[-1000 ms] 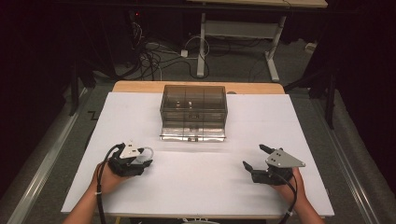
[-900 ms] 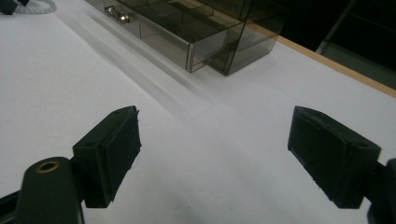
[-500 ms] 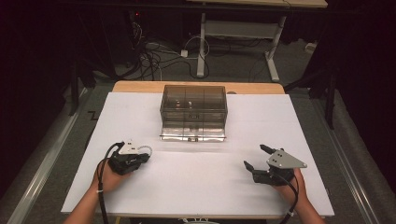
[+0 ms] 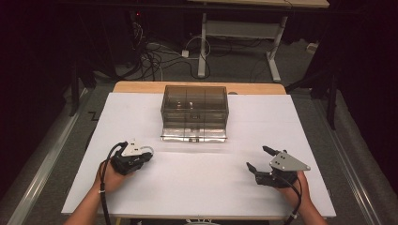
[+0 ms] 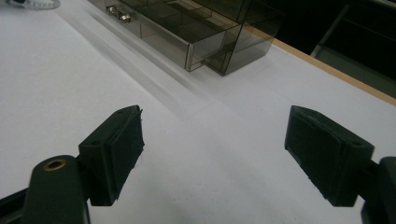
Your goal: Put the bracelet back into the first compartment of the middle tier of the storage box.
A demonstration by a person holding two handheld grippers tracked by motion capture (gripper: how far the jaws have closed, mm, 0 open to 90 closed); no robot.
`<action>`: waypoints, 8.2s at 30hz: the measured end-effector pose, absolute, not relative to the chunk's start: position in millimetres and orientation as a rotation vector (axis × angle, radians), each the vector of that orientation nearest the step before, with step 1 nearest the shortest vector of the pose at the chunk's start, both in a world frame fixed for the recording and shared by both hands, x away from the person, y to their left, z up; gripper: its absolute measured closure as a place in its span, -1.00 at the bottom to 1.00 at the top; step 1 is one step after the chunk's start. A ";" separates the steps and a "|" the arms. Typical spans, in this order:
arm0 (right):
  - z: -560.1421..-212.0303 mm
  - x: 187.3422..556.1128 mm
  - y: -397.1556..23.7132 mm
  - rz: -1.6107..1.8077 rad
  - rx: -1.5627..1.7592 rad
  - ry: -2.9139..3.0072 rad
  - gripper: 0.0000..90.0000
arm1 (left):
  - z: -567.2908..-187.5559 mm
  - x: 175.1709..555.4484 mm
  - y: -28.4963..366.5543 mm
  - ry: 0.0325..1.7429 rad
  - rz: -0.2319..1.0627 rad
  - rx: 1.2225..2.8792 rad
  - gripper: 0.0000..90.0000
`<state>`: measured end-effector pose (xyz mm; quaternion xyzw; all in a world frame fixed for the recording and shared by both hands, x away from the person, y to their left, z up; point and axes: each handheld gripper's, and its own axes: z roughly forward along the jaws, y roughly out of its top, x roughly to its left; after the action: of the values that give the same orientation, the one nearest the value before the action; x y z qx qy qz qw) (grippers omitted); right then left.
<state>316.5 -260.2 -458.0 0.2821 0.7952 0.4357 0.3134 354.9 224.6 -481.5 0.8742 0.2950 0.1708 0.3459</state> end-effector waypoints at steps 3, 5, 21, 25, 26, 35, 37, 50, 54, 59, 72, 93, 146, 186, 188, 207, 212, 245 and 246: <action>-457.1 313.3 -262.2 1.138 0.743 2.088 -0.55 | -473.9 352.3 225.2 0.744 0.471 2.229 0.86; -455.9 311.2 -263.9 1.140 0.744 2.080 -0.55 | -469.9 350.2 224.5 0.730 0.488 2.208 0.86; -454.3 310.9 -261.6 1.144 0.722 2.081 -0.54 | -448.6 331.8 220.4 0.650 0.572 2.137 0.86; -454.1 311.9 -260.2 1.147 0.715 2.084 -0.54 | -445.7 328.4 219.5 0.646 0.582 2.134 0.86; -454.1 312.0 -259.7 1.146 0.713 2.085 -0.54 | -444.9 327.6 219.1 0.645 0.587 2.132 0.86; -454.5 312.0 -258.8 1.140 0.707 2.089 -0.53 | -439.4 323.5 215.1 0.618 0.598 2.118 0.86; -454.4 311.9 -258.8 1.138 0.709 2.088 -0.53 | -438.7 323.1 213.7 0.614 0.600 2.118 0.86; -455.4 311.8 -257.6 1.133 0.710 2.094 -0.53 | -433.7 320.8 201.6 0.567 0.600 2.104 0.86; -456.9 312.4 -256.3 1.128 0.715 2.100 -0.53 | -430.9 324.0 192.3 0.530 0.603 2.110 0.86; -458.8 312.1 -253.6 1.119 0.711 2.110 -0.53 | -427.8 324.5 181.1 0.467 0.624 2.098 0.86; -459.2 311.4 -255.2 1.115 0.716 2.107 -0.53 | -418.5 342.9 168.0 0.454 0.607 2.087 0.86; -459.1 312.0 -256.0 1.115 0.721 2.101 -0.53 | -406.1 364.8 160.3 0.460 0.626 2.050 0.86; -454.9 308.9 -254.6 1.096 0.679 2.075 -0.52 | -438.6 418.2 154.0 0.583 0.627 2.056 0.86; -454.6 309.3 -255.6 1.100 0.676 2.079 -0.52 | -451.8 426.9 164.8 0.680 0.755 2.096 0.74; -454.6 309.4 -255.6 1.101 0.677 2.081 -0.52 | -450.2 425.8 166.2 0.676 0.767 2.091 0.74; -454.6 310.9 -257.3 1.108 0.701 2.073 -0.51 | -439.4 415.9 165.1 0.662 0.862 2.066 0.15; -455.0 311.1 -257.4 1.101 0.698 2.076 -0.51 | -437.7 414.2 164.9 0.647 0.878 2.089 -0.06; -457.2 311.0 -254.3 1.090 0.706 2.089 -0.51 | -434.9 378.2 182.8 0.664 0.790 1.984 -0.47; -457.4 311.1 -254.2 1.091 0.707 2.091 -0.51 | -435.1 375.9 183.1 0.665 0.795 1.987 -0.44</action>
<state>311.1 -254.2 -457.4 0.2707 0.8006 0.4179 0.3333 375.9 183.1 -435.1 0.7981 0.2672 0.3196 0.4353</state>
